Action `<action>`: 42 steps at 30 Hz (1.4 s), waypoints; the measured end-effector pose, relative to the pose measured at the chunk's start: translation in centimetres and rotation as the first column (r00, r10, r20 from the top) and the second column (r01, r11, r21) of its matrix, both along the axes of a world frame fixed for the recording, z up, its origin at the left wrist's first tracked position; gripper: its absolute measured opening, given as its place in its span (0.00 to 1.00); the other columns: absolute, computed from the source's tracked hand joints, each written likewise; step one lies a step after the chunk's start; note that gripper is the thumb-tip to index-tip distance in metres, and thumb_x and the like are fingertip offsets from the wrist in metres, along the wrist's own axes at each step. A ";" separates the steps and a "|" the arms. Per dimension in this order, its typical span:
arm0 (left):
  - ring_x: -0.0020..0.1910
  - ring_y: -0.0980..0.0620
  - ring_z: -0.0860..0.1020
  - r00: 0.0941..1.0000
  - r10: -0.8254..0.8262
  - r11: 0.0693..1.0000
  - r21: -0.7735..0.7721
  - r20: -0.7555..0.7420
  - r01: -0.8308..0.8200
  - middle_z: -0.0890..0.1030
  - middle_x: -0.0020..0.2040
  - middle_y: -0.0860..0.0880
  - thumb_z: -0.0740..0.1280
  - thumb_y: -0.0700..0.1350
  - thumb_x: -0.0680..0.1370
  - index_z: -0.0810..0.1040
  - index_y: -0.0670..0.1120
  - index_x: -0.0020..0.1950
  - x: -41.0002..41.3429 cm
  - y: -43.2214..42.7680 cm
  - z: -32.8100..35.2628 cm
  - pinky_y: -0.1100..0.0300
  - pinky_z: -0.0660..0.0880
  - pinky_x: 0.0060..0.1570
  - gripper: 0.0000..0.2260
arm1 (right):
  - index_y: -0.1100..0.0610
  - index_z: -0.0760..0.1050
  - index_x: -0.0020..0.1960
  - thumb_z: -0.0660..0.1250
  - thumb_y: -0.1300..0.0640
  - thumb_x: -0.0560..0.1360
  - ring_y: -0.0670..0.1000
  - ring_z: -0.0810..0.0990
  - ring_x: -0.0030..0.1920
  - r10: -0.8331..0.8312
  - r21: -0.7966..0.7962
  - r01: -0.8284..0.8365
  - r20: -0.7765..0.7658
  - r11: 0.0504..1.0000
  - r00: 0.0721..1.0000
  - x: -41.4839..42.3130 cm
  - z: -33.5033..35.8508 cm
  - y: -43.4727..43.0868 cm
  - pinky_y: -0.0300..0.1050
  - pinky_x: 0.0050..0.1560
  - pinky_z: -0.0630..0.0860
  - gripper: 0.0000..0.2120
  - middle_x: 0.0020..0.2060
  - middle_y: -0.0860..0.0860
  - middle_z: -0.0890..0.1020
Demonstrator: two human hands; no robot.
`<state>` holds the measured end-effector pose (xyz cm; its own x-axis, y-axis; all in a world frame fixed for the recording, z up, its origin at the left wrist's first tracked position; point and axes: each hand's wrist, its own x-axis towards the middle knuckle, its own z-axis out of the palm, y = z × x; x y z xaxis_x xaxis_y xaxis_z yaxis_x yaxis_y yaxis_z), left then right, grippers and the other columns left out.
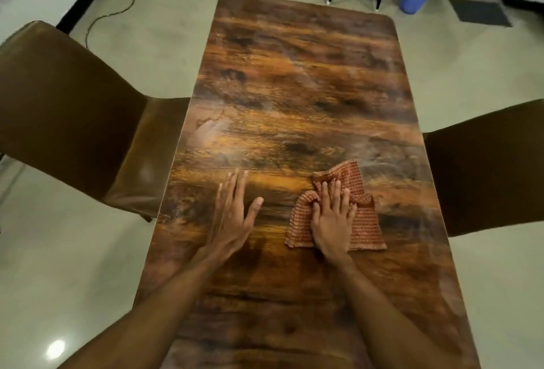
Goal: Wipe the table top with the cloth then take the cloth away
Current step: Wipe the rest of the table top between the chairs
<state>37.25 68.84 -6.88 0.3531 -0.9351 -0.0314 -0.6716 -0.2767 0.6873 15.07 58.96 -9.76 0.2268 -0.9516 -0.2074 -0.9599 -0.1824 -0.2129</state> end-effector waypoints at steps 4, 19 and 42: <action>0.81 0.57 0.43 0.996 0.057 0.998 0.017 0.065 -0.058 0.48 0.83 0.51 0.51 0.61 0.82 0.49 0.51 0.83 -1.0 3.5 1.0 0.52 0.39 0.80 0.31 | 0.49 0.49 0.84 0.49 0.47 0.84 0.57 0.39 0.83 0.458 0.059 -0.466 0.112 0.883 0.882 7.5 0.1 8.2 0.66 0.79 0.46 0.29 0.84 0.52 0.45; 0.81 0.56 0.42 0.993 -0.069 0.995 0.076 0.095 0.062 0.47 0.83 0.51 0.53 0.61 0.83 0.49 0.50 0.83 -19.0 7.0 1.5 0.50 0.41 0.80 0.31 | 0.47 0.48 0.84 0.48 0.43 0.86 0.55 0.42 0.83 -0.009 0.029 0.007 0.061 1.000 0.998 -23.0 0.9 1.4 0.62 0.81 0.41 0.28 0.84 0.49 0.46; 0.82 0.53 0.45 0.971 -0.167 0.985 -0.006 0.171 0.171 0.50 0.83 0.49 0.49 0.63 0.83 0.49 0.50 0.82 -23.5 -3.2 1.1 0.55 0.38 0.78 0.32 | 0.43 0.47 0.84 0.48 0.40 0.85 0.53 0.43 0.83 0.385 -0.019 -0.385 0.043 0.923 0.922 -20.0 -0.5 -4.3 0.61 0.81 0.43 0.28 0.84 0.47 0.46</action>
<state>13.70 65.61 -5.77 0.1886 -0.9814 0.0352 -0.8146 -0.1363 0.5638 -4.97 54.66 -10.28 0.5849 -0.7912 -0.1789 -0.8047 -0.5382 -0.2508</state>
